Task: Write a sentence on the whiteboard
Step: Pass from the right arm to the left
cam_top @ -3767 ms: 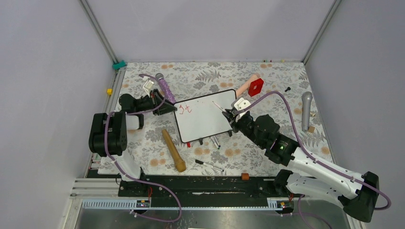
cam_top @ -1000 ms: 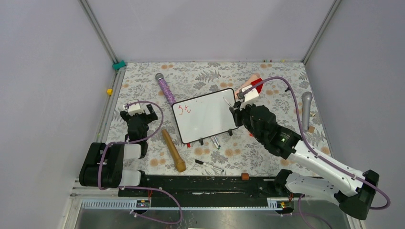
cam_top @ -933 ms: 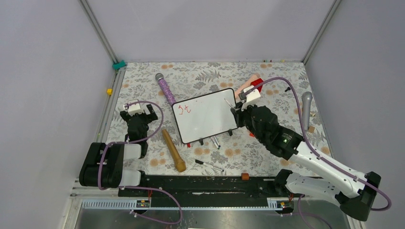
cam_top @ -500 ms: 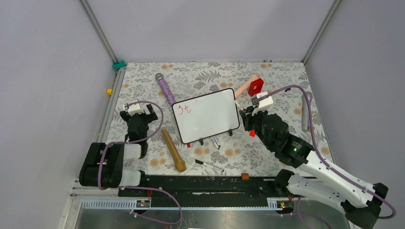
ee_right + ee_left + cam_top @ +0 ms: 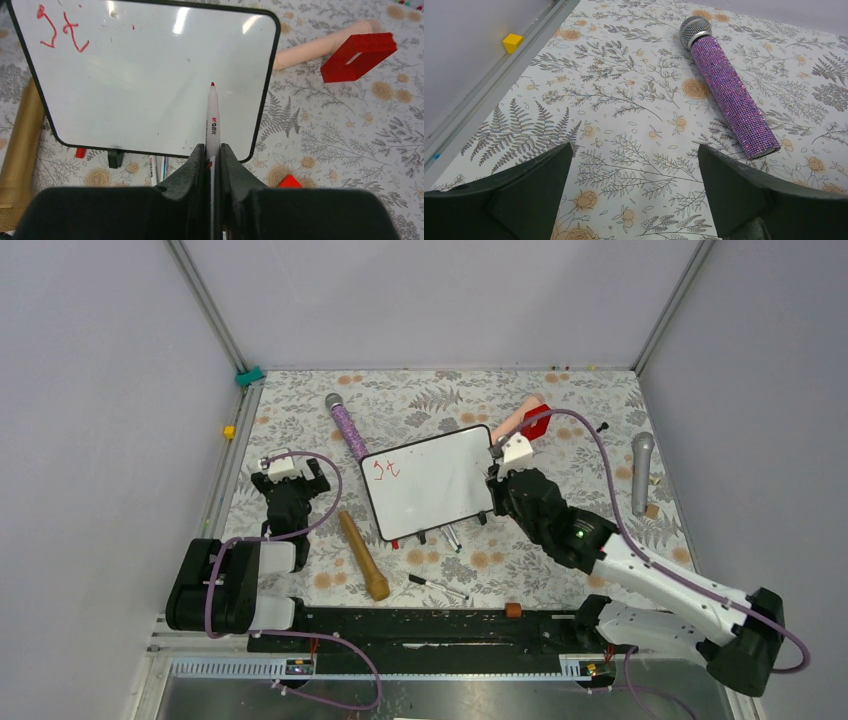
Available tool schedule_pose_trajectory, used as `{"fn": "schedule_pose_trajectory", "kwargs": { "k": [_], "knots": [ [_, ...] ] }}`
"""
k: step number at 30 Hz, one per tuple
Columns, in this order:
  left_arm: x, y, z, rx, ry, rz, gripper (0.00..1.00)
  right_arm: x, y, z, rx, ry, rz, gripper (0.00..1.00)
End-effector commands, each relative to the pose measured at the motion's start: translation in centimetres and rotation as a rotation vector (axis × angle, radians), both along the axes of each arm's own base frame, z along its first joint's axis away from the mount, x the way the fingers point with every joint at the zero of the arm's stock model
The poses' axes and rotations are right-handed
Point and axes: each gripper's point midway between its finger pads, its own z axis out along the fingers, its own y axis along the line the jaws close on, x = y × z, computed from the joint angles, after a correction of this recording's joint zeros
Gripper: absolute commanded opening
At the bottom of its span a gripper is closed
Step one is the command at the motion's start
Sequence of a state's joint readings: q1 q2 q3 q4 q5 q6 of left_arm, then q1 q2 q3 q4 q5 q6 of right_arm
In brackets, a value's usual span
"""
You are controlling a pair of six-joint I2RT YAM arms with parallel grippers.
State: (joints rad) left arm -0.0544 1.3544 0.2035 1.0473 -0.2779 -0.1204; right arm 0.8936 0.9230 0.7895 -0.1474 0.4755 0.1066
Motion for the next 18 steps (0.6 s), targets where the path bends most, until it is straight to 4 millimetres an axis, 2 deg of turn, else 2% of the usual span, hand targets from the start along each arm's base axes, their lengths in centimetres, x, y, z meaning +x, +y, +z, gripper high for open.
{"fn": "schedule_pose_trajectory", "kwargs": {
  "k": [1,5,8,14,18],
  "knots": [
    [0.6,0.3,2.1,0.010,-0.068,0.017,0.99,1.4,2.4,0.5,0.016,0.038,0.014,0.00],
    [0.6,0.3,2.1,0.010,-0.067,0.017,0.99,2.3,5.0,-0.1,0.035,0.128,0.003,0.00],
    [0.6,0.3,2.1,0.010,-0.067,0.018,0.99,1.7,6.5,0.6,0.032,0.112,0.001,0.00],
    [0.7,0.2,2.1,0.011,-0.067,0.016,0.99,-0.3,6.9,3.0,0.141,0.110,0.047,0.00],
    [0.6,0.3,2.1,0.010,-0.067,0.018,0.99,-1.4,5.9,4.1,0.188,0.104,0.044,0.00]
  ]
}}
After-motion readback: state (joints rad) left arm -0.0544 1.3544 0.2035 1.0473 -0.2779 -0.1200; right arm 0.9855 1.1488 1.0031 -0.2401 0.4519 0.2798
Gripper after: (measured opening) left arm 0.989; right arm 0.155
